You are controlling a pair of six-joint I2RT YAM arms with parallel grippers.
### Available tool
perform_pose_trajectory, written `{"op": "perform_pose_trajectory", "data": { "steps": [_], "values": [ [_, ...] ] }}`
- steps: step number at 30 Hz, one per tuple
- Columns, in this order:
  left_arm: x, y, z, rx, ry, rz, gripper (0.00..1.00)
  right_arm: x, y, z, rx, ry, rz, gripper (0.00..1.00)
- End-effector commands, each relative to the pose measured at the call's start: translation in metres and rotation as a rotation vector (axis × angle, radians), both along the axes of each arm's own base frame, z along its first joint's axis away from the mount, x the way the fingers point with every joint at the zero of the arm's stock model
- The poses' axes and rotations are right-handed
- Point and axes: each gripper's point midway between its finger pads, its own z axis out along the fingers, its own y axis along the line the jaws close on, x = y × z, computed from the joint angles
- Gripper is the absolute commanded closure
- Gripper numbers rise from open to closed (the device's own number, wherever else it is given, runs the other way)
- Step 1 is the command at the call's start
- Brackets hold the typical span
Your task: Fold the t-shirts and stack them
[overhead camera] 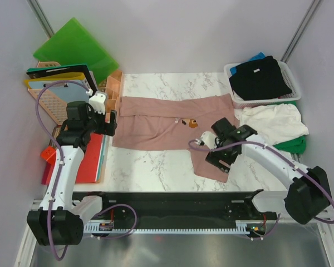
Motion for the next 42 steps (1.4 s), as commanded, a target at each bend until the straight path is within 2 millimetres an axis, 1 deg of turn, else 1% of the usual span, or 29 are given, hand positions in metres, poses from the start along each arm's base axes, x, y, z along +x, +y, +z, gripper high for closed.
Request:
{"op": "perform_pose_trajectory", "data": {
  "steps": [1, 4, 5, 6, 7, 11, 13, 15, 16, 18, 20, 22, 23, 25, 26, 27, 29, 30, 32, 33, 35, 36, 37, 38, 39, 41, 42],
  "values": [
    [0.024, 0.010, 0.008, 0.043, -0.064, 0.032, 0.00, 0.035, 0.017, 0.016, -0.050, -0.294, 0.043, 0.16],
    [0.032, 0.009, 0.007, 0.036, -0.048, 0.025, 0.00, 0.042, 0.032, 0.026, -0.038, -0.380, 0.062, 0.18],
    [0.036, 0.009, 0.012, 0.029, -0.052, 0.028, 0.00, 0.041, 0.037, 0.028, -0.026, -0.388, 0.074, 0.20],
    [0.038, 0.007, 0.013, 0.024, -0.051, 0.026, 0.00, 0.042, 0.040, 0.026, -0.026, -0.384, 0.081, 0.20],
    [0.039, 0.007, 0.014, 0.020, -0.047, 0.027, 0.00, 0.041, 0.042, 0.022, -0.030, -0.376, 0.089, 0.21],
    [0.045, 0.007, 0.014, 0.017, -0.035, 0.026, 0.00, 0.040, 0.050, -0.005, -0.088, -0.318, 0.136, 0.25],
    [0.047, 0.009, 0.010, 0.026, -0.020, 0.033, 0.00, 0.041, 0.056, -0.009, -0.088, -0.311, 0.139, 0.29],
    [0.047, 0.010, 0.008, 0.036, -0.015, 0.032, 0.00, 0.036, 0.060, -0.012, -0.092, -0.283, 0.154, 0.32],
    [0.046, 0.011, 0.005, 0.042, -0.008, 0.035, 0.00, 0.035, 0.061, -0.013, -0.093, -0.275, 0.162, 0.35],
    [0.046, 0.012, 0.004, 0.050, -0.009, 0.033, 0.00, 0.030, 0.064, -0.016, -0.094, -0.252, 0.186, 0.37],
    [0.046, 0.011, 0.003, 0.056, -0.007, 0.021, 0.00, 0.023, 0.064, -0.021, -0.108, -0.206, 0.211, 0.35],
    [0.047, 0.011, 0.001, 0.060, -0.002, 0.015, 0.00, 0.010, 0.067, -0.023, -0.106, -0.129, 0.240, 0.32],
    [0.047, 0.012, 0.002, 0.063, -0.003, 0.018, 0.00, 0.004, 0.068, -0.026, -0.112, -0.092, 0.250, 0.32],
    [0.048, 0.012, 0.002, 0.066, -0.003, 0.018, 0.00, -0.010, 0.067, -0.023, -0.130, -0.043, 0.292, 0.29],
    [0.048, 0.013, 0.002, 0.070, -0.002, 0.021, 0.00, -0.014, 0.065, -0.020, -0.136, -0.038, 0.309, 0.28],
    [0.048, 0.013, 0.002, 0.073, -0.004, 0.021, 0.00, -0.022, 0.057, -0.018, -0.156, -0.014, 0.326, 0.27],
    [0.048, 0.015, -0.001, 0.082, 0.001, 0.020, 0.00, -0.028, 0.049, -0.014, -0.170, -0.020, 0.353, 0.24],
    [0.048, 0.014, -0.001, 0.082, 0.001, 0.018, 0.00, -0.032, 0.041, -0.017, -0.190, -0.008, 0.356, 0.23],
    [0.050, 0.014, -0.001, 0.082, -0.001, 0.018, 0.00, -0.035, 0.035, -0.019, -0.205, -0.013, 0.352, 0.21],
    [0.050, 0.014, -0.001, 0.082, -0.001, 0.016, 0.00, -0.040, 0.031, -0.024, -0.211, 0.001, 0.347, 0.18],
    [0.053, 0.014, 0.000, 0.076, -0.002, 0.016, 0.00, -0.048, 0.029, -0.031, -0.202, 0.027, 0.329, 0.15],
    [0.054, 0.014, -0.002, 0.078, 0.004, 0.015, 0.00, -0.048, 0.028, -0.031, -0.211, 0.024, 0.324, 0.11],
    [0.055, 0.014, -0.002, 0.079, 0.006, 0.017, 0.00, -0.047, 0.029, -0.031, -0.212, 0.019, 0.322, 0.08],
    [0.056, 0.015, -0.003, 0.082, 0.009, 0.017, 0.00, -0.048, 0.030, -0.031, -0.210, 0.017, 0.305, 0.03],
    [0.058, 0.015, -0.001, 0.083, 0.007, 0.019, 0.00, -0.051, 0.033, -0.030, -0.204, 0.031, 0.305, 0.02],
    [0.060, 0.015, -0.001, 0.084, 0.008, 0.022, 0.00, -0.058, 0.040, -0.034, -0.210, 0.088, 0.308, 0.02],
    [0.060, 0.015, 0.001, 0.081, 0.007, 0.024, 0.00, -0.057, 0.045, -0.035, -0.206, 0.087, 0.299, 0.02]
  ]
}}
